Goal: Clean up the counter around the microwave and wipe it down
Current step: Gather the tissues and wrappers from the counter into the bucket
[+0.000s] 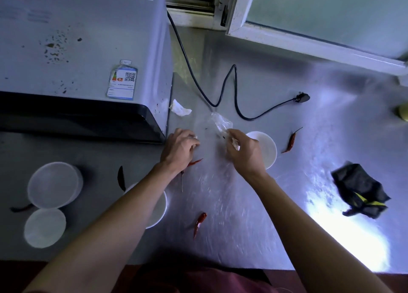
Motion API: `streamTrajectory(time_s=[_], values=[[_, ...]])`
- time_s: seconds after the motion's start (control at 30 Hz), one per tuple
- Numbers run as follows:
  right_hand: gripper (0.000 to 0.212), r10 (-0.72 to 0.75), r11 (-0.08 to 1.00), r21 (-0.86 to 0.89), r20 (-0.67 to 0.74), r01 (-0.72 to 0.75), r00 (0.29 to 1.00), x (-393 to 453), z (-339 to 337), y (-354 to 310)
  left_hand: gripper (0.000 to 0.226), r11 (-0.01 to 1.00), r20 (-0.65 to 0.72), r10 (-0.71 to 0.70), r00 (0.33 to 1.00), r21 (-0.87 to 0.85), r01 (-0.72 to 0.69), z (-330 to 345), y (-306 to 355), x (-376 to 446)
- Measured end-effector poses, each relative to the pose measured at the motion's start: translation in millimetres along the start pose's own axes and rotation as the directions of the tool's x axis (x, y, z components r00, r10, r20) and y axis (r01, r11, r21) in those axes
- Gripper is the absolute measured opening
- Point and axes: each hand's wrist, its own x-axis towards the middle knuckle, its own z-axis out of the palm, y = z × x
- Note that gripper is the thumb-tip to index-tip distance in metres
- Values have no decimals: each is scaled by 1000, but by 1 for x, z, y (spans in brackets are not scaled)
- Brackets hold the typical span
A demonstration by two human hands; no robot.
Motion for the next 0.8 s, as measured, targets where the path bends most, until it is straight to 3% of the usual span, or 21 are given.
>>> streamTrajectory(time_s=[0.17,0.33,0.57,0.8], values=[[19,56,996,68,-46,-52,997,0,0,-2,22,999,-3,27,1000,-39,-27,-1,-1,-1],[19,23,998,63,-107,-16,994,-1,-3,-8,32,998,-1,-5,1000,-62,5,-3,3,4],[20,49,998,50,-122,-43,991,3,-13,-6,23,994,-26,-2,1000,-113,-1,-12,9,20],[23,54,998,-9,-188,-56,981,11,-26,-6,18,999,-74,-41,996,10,42,-23,12,52]])
